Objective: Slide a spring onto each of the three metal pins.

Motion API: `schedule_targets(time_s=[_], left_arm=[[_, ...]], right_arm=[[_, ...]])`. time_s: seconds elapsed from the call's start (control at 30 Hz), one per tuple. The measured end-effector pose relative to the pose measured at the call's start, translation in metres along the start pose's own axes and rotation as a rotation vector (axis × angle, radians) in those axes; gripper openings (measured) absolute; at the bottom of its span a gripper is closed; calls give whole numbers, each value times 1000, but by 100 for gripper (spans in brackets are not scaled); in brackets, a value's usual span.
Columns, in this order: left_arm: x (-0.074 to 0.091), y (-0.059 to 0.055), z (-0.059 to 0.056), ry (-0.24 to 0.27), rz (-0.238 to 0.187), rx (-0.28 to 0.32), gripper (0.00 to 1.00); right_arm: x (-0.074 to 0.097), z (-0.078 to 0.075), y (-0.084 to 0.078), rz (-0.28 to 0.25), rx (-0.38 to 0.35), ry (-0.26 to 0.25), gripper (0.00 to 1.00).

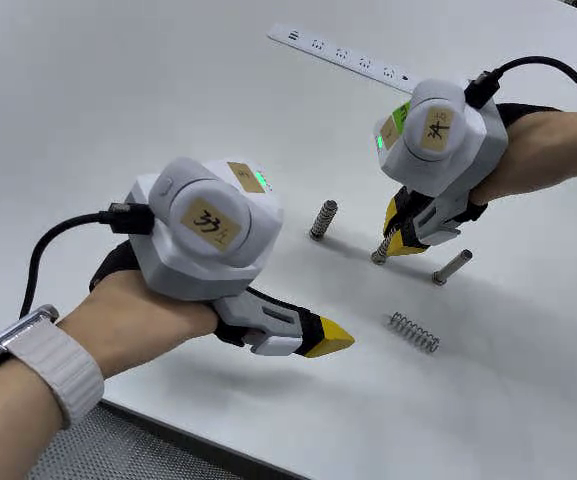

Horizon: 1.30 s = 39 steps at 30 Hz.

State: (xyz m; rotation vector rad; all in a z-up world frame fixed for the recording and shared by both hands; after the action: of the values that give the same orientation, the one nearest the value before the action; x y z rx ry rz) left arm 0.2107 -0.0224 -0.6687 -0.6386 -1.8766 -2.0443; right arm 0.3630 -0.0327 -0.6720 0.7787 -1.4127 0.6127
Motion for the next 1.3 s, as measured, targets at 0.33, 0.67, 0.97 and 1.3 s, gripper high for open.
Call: schedule_targets(time_s=[0.33, 0.67, 0.97, 1.3], left_arm=[[0, 0, -1, -4, 8, -5, 99], [-1, -2, 0, -5, 14, -11, 98], [-1, -3, -2, -9, 19, -13, 98], [-2, -2, -6, -24, 21, -18, 98]], right_arm=[[-11, 3, -2, -5, -7, -11, 13], [-13, 5, -1, -3, -1, -16, 13], [-11, 2, 0, -68, -6, -34, 45], [0, 14, -2, -220, -88, -33, 85]])
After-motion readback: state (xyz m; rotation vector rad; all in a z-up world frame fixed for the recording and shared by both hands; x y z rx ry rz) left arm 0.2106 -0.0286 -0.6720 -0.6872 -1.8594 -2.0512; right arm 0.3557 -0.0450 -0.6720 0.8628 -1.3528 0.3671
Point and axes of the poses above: the centre of the closed fingertips' face, and the gripper's own axes: x roughly backward along the fingers, z roughly to its left, y roughly out of its top, the point moved 6 cm from there along x, roughly backward along the fingers, and after that the axes turned 9 degrees about -x, right-handed, at the moved point
